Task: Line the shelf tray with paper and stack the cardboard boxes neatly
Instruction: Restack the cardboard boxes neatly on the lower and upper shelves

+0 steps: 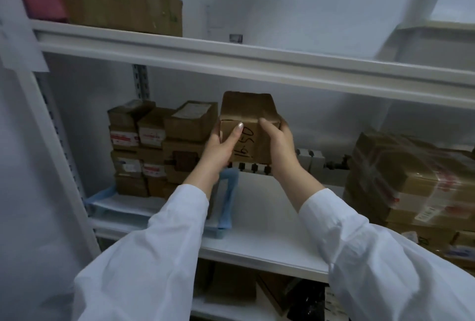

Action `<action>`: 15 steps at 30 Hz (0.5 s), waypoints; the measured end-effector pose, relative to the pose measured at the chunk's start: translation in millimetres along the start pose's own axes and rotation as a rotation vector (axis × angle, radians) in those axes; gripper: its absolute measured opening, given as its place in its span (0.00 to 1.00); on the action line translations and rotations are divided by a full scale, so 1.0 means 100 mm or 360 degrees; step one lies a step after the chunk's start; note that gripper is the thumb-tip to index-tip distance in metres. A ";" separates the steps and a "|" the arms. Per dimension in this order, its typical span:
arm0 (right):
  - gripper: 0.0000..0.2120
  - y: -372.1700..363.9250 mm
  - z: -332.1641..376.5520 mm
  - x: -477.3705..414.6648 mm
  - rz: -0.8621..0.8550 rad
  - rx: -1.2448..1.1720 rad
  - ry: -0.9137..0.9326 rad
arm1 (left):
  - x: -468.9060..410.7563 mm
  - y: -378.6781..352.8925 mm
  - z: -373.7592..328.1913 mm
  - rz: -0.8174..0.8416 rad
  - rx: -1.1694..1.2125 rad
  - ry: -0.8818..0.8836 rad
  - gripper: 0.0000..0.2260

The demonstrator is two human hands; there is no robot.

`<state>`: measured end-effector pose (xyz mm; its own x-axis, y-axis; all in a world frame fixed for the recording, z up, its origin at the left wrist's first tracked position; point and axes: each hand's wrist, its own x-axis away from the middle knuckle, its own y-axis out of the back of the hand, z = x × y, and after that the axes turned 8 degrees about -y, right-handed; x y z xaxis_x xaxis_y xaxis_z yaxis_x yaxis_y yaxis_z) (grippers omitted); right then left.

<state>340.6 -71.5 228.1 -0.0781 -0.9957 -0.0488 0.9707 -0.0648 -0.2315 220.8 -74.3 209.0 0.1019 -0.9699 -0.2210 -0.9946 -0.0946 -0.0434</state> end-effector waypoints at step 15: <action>0.11 -0.82 0.26 -0.24 0.0095 0.0139 0.0249 | -0.43 0.72 -0.47 -0.0144 -0.0291 -0.0389 0.23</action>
<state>268.5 -44.0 273.3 -0.0478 -0.9761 -0.2118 0.9901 -0.0183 -0.1391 143.5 -50.3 260.9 0.1700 -0.8754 -0.4525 -0.9663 -0.2381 0.0977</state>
